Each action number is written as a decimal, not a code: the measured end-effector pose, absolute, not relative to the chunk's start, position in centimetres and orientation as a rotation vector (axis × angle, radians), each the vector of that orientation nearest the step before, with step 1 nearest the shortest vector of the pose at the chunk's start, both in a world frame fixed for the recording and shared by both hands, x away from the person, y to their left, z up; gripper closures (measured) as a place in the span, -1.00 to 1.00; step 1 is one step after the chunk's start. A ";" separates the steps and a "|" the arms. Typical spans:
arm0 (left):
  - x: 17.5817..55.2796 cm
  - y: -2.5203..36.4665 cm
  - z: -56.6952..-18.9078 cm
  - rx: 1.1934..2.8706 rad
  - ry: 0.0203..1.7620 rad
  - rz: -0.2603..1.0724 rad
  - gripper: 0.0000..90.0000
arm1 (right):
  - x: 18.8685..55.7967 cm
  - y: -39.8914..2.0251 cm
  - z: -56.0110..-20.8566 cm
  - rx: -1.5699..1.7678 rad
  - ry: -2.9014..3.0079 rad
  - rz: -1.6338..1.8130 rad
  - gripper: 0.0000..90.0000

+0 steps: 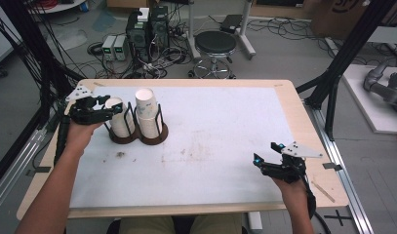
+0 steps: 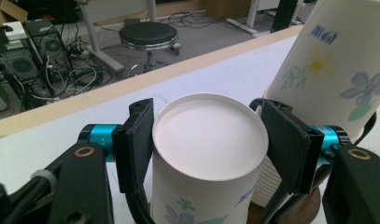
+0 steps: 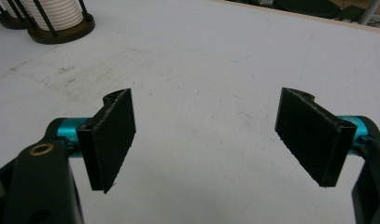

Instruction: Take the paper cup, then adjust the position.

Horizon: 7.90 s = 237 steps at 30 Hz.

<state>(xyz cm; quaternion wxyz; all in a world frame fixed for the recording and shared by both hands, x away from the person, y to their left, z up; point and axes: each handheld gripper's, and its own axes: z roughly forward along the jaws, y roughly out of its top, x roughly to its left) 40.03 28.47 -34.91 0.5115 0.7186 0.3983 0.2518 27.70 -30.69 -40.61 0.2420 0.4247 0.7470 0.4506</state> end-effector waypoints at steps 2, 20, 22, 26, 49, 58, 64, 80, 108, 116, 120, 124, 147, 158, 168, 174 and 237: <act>40.0 28.5 -34.0 1.717 0.955 0.615 -0.18 | 27.7 -30.6 -40.6 1.163 2.043 1.235 -0.54; 37.4 30.0 -27.8 1.580 0.922 0.611 -0.16 | 27.7 -30.6 -40.5 1.158 2.044 1.246 -0.54; 36.6 30.2 -27.4 1.576 0.903 0.602 -0.16 | 27.8 -30.4 -40.4 1.157 2.044 1.250 -0.54; 35.2 30.2 -27.5 1.578 0.865 0.577 -0.16 | 27.9 -30.1 -40.2 1.142 2.052 1.262 -0.54; 31.0 24.0 -31.6 1.645 0.640 0.380 -0.17 | 28.6 -27.3 -39.8 1.030 2.157 1.346 -0.54; 31.0 20.2 -32.9 1.677 0.570 0.325 -0.17 | 28.6 -26.0 -39.5 0.924 2.230 1.428 -0.54; 31.3 18.4 -33.4 1.695 0.526 0.293 -0.17 | 28.7 -25.0 -39.2 0.862 2.266 1.470 -0.54; 31.2 14.5 -34.2 1.740 0.437 0.239 -0.17 | 29.9 -20.4 -38.3 0.639 2.404 1.566 -0.54; 30.1 10.6 -34.6 1.769 0.327 0.142 -0.16 | 30.9 -15.1 -38.9 0.432 2.552 1.661 -0.54; 30.0 10.1 -34.6 1.756 0.315 0.124 -0.16 | 31.0 -15.2 -39.1 0.404 2.554 1.693 -0.45; 30.0 10.1 -34.6 1.751 0.316 0.119 -0.16 | 31.0 -15.3 -39.2 0.392 2.549 1.702 -0.40; 30.0 10.1 -34.6 1.753 0.314 0.113 -0.16 | 30.9 -15.4 -39.2 0.384 2.550 1.703 -0.31; 30.2 11.0 -35.3 1.878 0.323 0.087 -0.68 | 31.2 -16.3 -38.3 0.299 2.720 1.393 -0.26; 30.0 10.8 -35.1 1.924 0.289 0.070 -0.67 | 31.2 -15.8 -36.6 0.208 2.783 1.253 -0.26; 30.2 10.3 -34.8 1.989 0.239 0.058 -0.61 | 31.3 -14.4 -34.9 0.112 2.850 1.094 -0.26; 30.2 10.1 -34.7 2.015 0.228 0.054 -0.58 | 31.3 -13.8 -34.4 0.070 2.899 0.984 -0.26; 30.7 14.0 -37.8 1.851 0.287 0.056 -0.18 | 30.0 -18.9 -36.2 0.440 2.500 1.587 -0.57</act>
